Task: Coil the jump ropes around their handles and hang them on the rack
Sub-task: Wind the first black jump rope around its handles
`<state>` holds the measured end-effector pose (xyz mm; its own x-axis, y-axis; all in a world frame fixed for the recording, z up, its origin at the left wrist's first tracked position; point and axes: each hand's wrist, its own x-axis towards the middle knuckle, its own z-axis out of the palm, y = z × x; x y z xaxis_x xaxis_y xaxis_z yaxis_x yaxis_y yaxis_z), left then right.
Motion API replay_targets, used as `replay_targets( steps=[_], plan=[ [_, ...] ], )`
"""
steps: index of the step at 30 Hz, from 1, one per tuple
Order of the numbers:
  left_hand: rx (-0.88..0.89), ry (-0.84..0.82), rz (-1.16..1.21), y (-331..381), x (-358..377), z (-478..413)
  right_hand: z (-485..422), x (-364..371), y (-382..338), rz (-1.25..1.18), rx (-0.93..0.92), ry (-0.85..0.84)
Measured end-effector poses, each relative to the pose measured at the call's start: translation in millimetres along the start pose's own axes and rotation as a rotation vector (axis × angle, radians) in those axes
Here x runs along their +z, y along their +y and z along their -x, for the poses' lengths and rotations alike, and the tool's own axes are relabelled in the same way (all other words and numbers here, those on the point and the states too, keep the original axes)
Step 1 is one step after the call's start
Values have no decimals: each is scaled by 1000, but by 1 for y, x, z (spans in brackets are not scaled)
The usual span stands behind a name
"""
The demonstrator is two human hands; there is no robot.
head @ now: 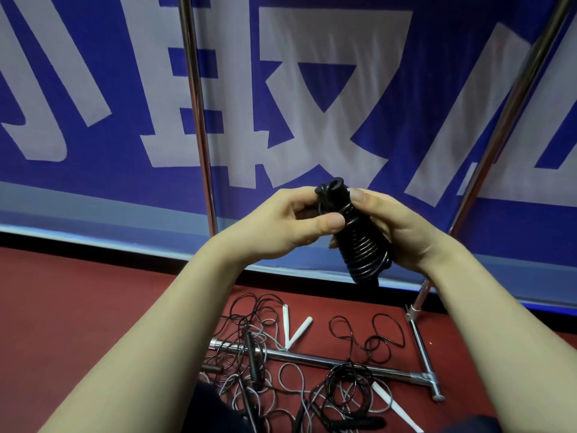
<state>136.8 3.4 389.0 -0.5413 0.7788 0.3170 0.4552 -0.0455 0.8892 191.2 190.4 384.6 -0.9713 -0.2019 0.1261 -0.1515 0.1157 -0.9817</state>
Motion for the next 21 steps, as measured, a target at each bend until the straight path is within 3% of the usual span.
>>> replay_targets(
  steps=[6,9,16,19,21],
  plan=[
    [-46,-1,-244,1,-11,3,8,-2,-1,102,74,-185],
    [-48,27,-333,1,-8,3,10,-2,-1,136,63,-193],
    [-35,259,-227,8,-8,0,6,4,-6,108,-85,-9],
    [-19,396,-295,0,-8,-4,3,9,-8,172,-143,143],
    [-3,395,-216,-7,-6,-7,2,16,-8,265,-212,267]
  ],
)
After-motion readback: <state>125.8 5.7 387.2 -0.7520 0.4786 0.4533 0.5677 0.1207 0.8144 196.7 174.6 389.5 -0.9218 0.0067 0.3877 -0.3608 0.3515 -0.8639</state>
